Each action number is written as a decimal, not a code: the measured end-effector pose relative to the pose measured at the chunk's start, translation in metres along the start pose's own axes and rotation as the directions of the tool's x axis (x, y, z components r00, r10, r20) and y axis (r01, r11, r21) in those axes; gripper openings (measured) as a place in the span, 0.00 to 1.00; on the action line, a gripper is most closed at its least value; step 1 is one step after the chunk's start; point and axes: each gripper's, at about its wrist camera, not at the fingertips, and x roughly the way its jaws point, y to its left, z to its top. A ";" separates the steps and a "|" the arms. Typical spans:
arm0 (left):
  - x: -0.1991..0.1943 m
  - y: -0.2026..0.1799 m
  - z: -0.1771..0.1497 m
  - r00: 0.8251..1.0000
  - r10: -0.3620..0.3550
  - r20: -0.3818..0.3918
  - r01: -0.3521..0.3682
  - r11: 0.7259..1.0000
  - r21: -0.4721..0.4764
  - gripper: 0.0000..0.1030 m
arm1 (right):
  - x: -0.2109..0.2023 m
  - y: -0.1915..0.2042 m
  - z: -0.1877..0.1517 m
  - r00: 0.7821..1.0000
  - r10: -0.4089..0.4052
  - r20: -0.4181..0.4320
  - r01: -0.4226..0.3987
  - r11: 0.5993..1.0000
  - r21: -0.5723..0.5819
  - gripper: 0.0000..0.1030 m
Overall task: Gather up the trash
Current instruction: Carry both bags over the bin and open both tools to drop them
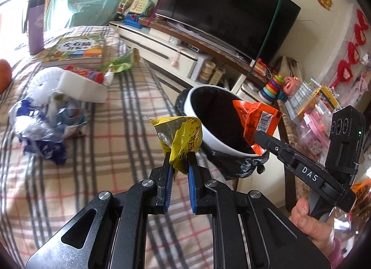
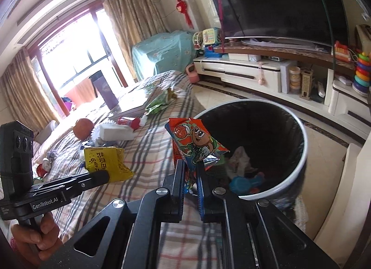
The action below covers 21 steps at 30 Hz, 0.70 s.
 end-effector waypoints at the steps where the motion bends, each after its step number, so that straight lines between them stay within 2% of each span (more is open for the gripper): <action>1: 0.002 -0.003 0.001 1.000 -0.003 -0.003 0.003 1.000 0.006 0.11 | 0.000 -0.003 0.001 1.000 -0.006 0.001 0.006 1.000 0.004 0.09; 21: 0.044 -0.045 0.031 0.998 -0.046 -0.040 0.049 0.996 0.081 0.11 | 0.011 -0.042 0.009 0.999 -0.038 -0.029 0.040 0.997 0.069 0.09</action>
